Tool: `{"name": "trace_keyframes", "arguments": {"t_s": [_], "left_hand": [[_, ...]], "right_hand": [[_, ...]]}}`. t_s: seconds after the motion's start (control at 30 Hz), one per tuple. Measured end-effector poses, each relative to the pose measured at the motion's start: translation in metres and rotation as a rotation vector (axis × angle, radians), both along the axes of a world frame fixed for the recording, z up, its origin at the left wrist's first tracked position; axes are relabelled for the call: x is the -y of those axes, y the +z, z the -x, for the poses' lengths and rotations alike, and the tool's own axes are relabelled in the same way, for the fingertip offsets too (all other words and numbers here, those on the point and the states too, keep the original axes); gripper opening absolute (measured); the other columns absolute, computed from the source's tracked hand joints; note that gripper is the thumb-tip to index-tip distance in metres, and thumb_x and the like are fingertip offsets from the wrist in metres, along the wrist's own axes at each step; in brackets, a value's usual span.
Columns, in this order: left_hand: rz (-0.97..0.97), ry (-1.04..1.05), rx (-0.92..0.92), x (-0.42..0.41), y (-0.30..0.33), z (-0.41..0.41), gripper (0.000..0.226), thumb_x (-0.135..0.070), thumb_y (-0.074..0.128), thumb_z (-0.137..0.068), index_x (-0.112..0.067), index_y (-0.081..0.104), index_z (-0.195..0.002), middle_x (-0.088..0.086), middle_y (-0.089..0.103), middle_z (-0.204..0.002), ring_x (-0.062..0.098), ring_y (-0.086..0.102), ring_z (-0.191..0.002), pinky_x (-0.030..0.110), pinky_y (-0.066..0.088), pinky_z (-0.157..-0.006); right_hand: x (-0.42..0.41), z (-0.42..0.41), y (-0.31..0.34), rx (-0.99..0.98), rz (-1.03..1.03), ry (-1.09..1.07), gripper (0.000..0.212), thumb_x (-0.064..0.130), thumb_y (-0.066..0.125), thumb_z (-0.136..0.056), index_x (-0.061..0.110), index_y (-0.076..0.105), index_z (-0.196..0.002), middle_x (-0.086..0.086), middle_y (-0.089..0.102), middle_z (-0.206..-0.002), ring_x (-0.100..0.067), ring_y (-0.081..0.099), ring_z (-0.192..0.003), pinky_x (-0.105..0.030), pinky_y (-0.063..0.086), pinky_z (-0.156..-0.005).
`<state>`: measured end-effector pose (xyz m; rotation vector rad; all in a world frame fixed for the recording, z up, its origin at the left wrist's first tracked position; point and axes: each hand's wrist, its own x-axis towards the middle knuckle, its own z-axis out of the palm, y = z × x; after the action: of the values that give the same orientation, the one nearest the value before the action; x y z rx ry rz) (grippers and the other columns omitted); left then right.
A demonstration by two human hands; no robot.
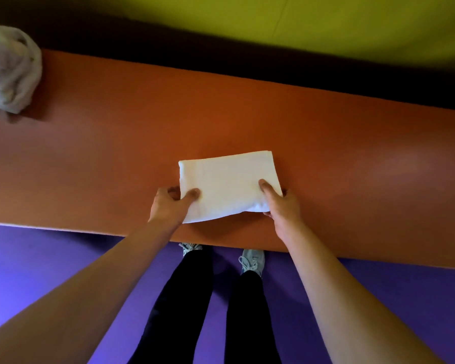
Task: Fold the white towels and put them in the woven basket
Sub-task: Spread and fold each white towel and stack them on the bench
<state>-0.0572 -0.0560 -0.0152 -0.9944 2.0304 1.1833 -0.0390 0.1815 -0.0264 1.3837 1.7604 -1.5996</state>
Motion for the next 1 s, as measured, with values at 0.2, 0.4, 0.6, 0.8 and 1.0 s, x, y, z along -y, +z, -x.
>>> {"name": "trace_keyframes", "arguments": {"t_s": [0.2, 0.4, 0.6, 0.8, 1.0], "left_hand": [[-0.095, 0.037, -0.043, -0.016, 0.019, 0.01, 0.036, -0.024, 0.077, -0.085, -0.011, 0.063, -0.115, 0.002, 0.069, -0.1, 0.017, 0.066, -0.083, 0.032, 0.053, -0.067], [-0.173, -0.096, -0.131, -0.068, 0.048, 0.009, 0.027, -0.026, 0.077, -0.083, -0.017, 0.065, -0.105, 0.005, 0.071, -0.102, 0.026, 0.068, -0.088, 0.037, 0.052, -0.068], [-0.231, -0.173, -0.156, -0.163, 0.071, -0.035, 0.023, -0.027, 0.072, -0.09, -0.013, 0.063, -0.106, 0.005, 0.069, -0.104, 0.023, 0.066, -0.088, 0.036, 0.051, -0.069], [-0.252, -0.182, -0.106, -0.263, 0.084, -0.095, 0.034, -0.027, 0.072, -0.089, -0.009, 0.062, -0.116, 0.008, 0.07, -0.109, 0.03, 0.068, -0.096, 0.053, 0.057, -0.088], [-0.34, -0.239, -0.078, -0.343, 0.088, -0.134, 0.029, -0.022, 0.074, -0.087, -0.013, 0.061, -0.112, 0.007, 0.071, -0.107, 0.028, 0.069, -0.094, 0.048, 0.058, -0.081]], "right_hand": [[-0.009, -0.002, 0.018, -0.142, 0.068, -0.111, 0.013, 0.027, 0.081, -0.085, 0.024, 0.07, -0.091, 0.007, 0.076, -0.093, -0.017, 0.074, -0.093, -0.032, 0.06, -0.083], [-0.068, -0.037, 0.051, -0.254, 0.098, -0.201, 0.018, 0.028, 0.082, -0.084, 0.023, 0.074, -0.1, 0.003, 0.079, -0.099, -0.018, 0.075, -0.095, -0.045, 0.06, -0.091], [-0.153, -0.1, 0.073, -0.288, 0.06, -0.339, 0.022, 0.028, 0.084, -0.082, 0.02, 0.076, -0.101, 0.001, 0.079, -0.1, -0.022, 0.075, -0.098, -0.051, 0.059, -0.093], [-0.238, -0.177, 0.081, -0.287, 0.084, -0.497, 0.021, 0.019, 0.081, -0.084, 0.015, 0.076, -0.104, -0.002, 0.079, -0.103, -0.024, 0.074, -0.1, -0.047, 0.06, -0.091], [-0.323, -0.229, 0.095, -0.274, 0.077, -0.605, 0.018, 0.012, 0.074, -0.086, 0.012, 0.076, -0.104, -0.006, 0.078, -0.105, -0.024, 0.074, -0.098, -0.042, 0.061, -0.086]]}}
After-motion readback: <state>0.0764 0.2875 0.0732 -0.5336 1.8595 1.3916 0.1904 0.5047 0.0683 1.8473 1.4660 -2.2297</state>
